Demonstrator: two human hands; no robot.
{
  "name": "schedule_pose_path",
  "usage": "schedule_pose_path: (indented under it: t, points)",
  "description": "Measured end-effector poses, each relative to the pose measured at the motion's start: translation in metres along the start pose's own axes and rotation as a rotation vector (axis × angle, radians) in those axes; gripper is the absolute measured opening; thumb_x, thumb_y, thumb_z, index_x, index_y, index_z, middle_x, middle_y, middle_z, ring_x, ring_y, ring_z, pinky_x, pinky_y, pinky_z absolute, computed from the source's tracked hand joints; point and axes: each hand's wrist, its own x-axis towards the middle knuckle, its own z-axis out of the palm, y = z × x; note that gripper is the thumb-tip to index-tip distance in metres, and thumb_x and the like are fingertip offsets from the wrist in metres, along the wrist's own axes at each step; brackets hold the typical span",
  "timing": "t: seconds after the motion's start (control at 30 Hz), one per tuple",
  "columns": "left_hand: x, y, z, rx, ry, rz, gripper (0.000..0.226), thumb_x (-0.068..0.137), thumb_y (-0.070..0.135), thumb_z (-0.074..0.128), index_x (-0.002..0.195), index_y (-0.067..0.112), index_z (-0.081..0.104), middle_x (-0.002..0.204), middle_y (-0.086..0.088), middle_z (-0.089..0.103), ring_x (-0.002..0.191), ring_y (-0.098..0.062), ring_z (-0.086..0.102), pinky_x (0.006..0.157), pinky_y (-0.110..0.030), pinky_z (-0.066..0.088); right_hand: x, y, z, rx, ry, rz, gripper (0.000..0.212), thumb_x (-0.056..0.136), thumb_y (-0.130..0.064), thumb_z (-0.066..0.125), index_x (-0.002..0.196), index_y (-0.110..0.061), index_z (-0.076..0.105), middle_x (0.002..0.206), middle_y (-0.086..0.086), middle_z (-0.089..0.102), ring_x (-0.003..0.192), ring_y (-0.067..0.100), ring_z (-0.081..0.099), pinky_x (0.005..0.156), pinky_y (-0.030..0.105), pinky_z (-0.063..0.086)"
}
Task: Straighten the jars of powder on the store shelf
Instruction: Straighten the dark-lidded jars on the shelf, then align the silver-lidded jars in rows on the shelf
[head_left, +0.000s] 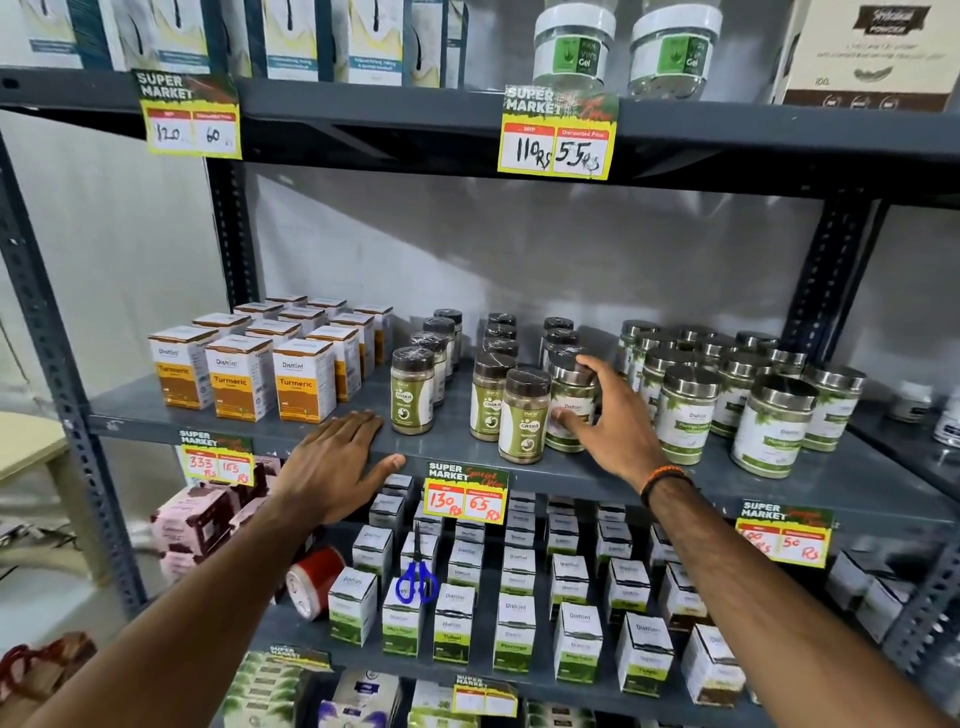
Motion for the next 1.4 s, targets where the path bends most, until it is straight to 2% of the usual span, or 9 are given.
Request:
schedule_pose_path:
  t: [0.3,0.5,0.6,0.7,0.8,1.0,1.1,1.23,1.4]
  points:
    - [-0.020,0.021,-0.045,-0.099,0.031,-0.041,0.100,0.089,0.085,0.014,0.158,0.013,0.025,0.164,-0.012,0.032,0.146,-0.030,0.037,0.114,-0.051,0.038,-0.018,-0.021,-0.049,0.054,0.113,-0.067,0.077,0.084,-0.037,0.081,0.150,-0.027,0.043,0.141,0.001,0.058,0.119,0.011,0.051,0.108,0.036,0.043]
    - [-0.021,0.075,-0.103,-0.107,0.155,-0.003,0.096,0.089,0.082,0.012,0.157,0.016,0.024,0.163,-0.011,0.034,0.142,-0.034,0.042,0.108,-0.055,0.042,-0.043,-0.025,-0.113,0.048,0.194,-0.082,0.073,0.081,-0.043,0.081,0.145,-0.029,0.050,0.136,-0.002,0.063,0.120,0.017,0.059,0.105,0.032,0.045]
    - [-0.016,0.117,-0.127,-0.120,0.233,0.045,0.088,0.096,0.076,0.024,0.157,0.013,0.028,0.163,-0.015,0.035,0.146,-0.035,0.036,0.116,-0.052,0.031,-0.055,-0.018,-0.149,0.031,0.224,-0.071,0.073,0.080,-0.044,0.081,0.145,-0.031,0.050,0.133,-0.004,0.064,0.116,0.014,0.058,0.103,0.031,0.045]
    - [-0.009,0.163,-0.142,-0.099,0.284,0.119,0.084,0.099,0.069,0.032,0.157,0.009,0.029,0.162,-0.016,0.035,0.147,-0.035,0.034,0.118,-0.050,0.029,-0.066,-0.004,-0.183,0.024,0.249,-0.049,0.075,0.079,-0.050,0.079,0.145,-0.037,0.047,0.133,-0.002,0.064,0.120,0.019,0.059,0.107,0.041,0.046]
    - [-0.001,0.203,-0.141,-0.097,0.286,0.183,0.084,0.099,0.068,0.032,0.158,0.008,0.029,0.162,-0.017,0.036,0.148,-0.034,0.033,0.119,-0.048,0.028,-0.075,0.012,-0.211,0.012,0.279,-0.016,0.076,0.080,-0.047,0.081,0.146,-0.037,0.046,0.134,-0.003,0.064,0.123,0.019,0.058,0.110,0.037,0.042]
    - [0.014,0.271,-0.113,-0.086,0.185,0.262,0.090,0.096,0.075,0.023,0.158,0.009,0.026,0.164,-0.015,0.032,0.150,-0.031,0.030,0.121,-0.043,0.024,-0.093,0.055,-0.255,0.009,0.331,0.076,0.075,0.078,-0.039,0.085,0.139,-0.033,0.043,0.119,-0.006,0.068,0.105,0.017,0.064,0.097,0.036,0.051]
    - [0.023,0.287,-0.090,-0.092,0.091,0.240,0.097,0.091,0.083,0.013,0.160,0.015,0.022,0.167,-0.010,0.027,0.151,-0.030,0.029,0.116,-0.051,0.034,-0.102,0.077,-0.266,0.012,0.326,0.099,0.074,0.080,-0.030,0.086,0.142,-0.026,0.045,0.117,-0.007,0.065,0.105,0.011,0.060,0.093,0.024,0.044]
    - [0.029,0.300,-0.063,-0.078,0.004,0.227,0.093,0.093,0.081,0.016,0.158,0.015,0.024,0.165,-0.009,0.030,0.147,-0.030,0.035,0.106,-0.053,0.045,-0.107,0.116,-0.268,-0.016,0.307,0.138,0.074,0.082,-0.033,0.083,0.142,-0.027,0.041,0.125,0.000,0.064,0.112,0.019,0.061,0.099,0.031,0.046]
    - [0.043,0.312,-0.032,-0.103,-0.083,0.218,0.097,0.091,0.082,0.017,0.159,0.013,0.022,0.167,-0.009,0.026,0.151,-0.027,0.028,0.110,-0.054,0.042,-0.106,0.145,-0.260,-0.016,0.288,0.178,0.072,0.084,-0.024,0.083,0.143,-0.020,0.041,0.126,-0.001,0.062,0.110,0.016,0.060,0.094,0.023,0.040]
